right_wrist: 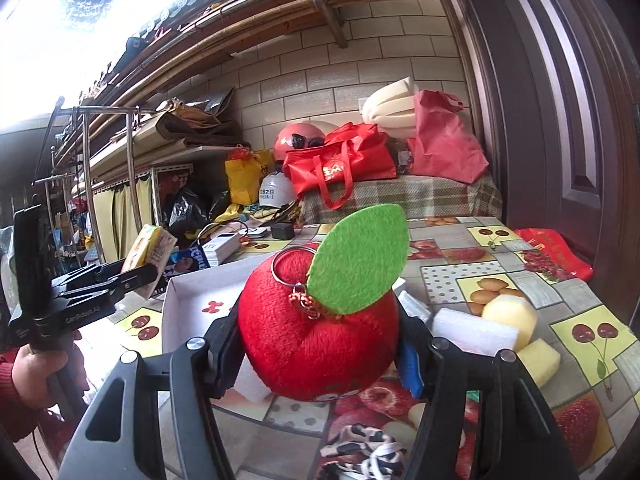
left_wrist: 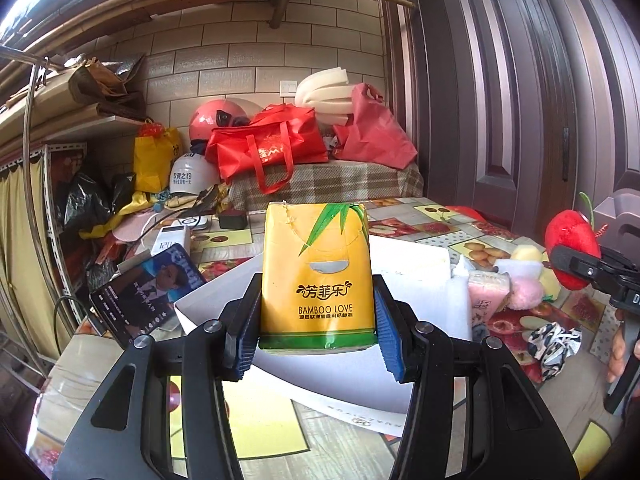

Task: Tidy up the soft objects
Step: 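Carry the yellow tissue pack with the left tool toward the white box while the right tool holds the apple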

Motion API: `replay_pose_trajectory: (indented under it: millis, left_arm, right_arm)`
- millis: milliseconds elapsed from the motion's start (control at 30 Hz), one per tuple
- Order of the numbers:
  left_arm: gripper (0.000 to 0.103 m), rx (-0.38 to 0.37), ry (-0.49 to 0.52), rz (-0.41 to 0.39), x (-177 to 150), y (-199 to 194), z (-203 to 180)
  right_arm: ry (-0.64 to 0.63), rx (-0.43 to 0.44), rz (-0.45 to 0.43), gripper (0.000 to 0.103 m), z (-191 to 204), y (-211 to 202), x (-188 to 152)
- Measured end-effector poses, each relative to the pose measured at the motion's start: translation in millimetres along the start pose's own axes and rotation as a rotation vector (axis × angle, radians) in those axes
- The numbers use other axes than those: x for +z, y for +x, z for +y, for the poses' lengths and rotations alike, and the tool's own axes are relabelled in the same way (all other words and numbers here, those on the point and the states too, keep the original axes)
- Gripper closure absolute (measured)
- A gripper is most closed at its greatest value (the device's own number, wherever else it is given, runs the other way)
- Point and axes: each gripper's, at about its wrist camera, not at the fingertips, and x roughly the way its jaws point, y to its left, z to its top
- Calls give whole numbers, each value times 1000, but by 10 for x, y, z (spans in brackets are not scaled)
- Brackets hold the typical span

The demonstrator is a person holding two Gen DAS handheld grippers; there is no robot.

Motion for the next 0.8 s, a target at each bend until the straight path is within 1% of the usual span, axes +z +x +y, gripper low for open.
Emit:
replay_pose_trajectory:
  millis: [67,133,200,300,467,633,733,800]
  left_arm:
    - [53,18,-17,32,-15,131,114]
    - [53,26,-58,68,-23,274,231]
    - [53,33,-80,82,-18,388,294]
    - [53,40,-58,80,3,508,266]
    - [52,30,-28,90,43,675,202]
    - [52,2,-36,118,83,872,209]
    - [52,-23,-46,151,110,1009,223]
    - [53,-26,-51,165,130,1071,224]
  right_arm:
    - [-13,30,22,39,107,95,5]
    - [-21,62,48,39,223,203,5]
    - [-33,82,68,40,341,306,5]
    - [-41,101,79,40,473,423,13]
    - [-30,130,103,40,634,604,26]
    - [-12,123,103,40,714,717,28]
    - [3,119,122,40,730,827,15]
    - [7,119,131,40,761,891,18]
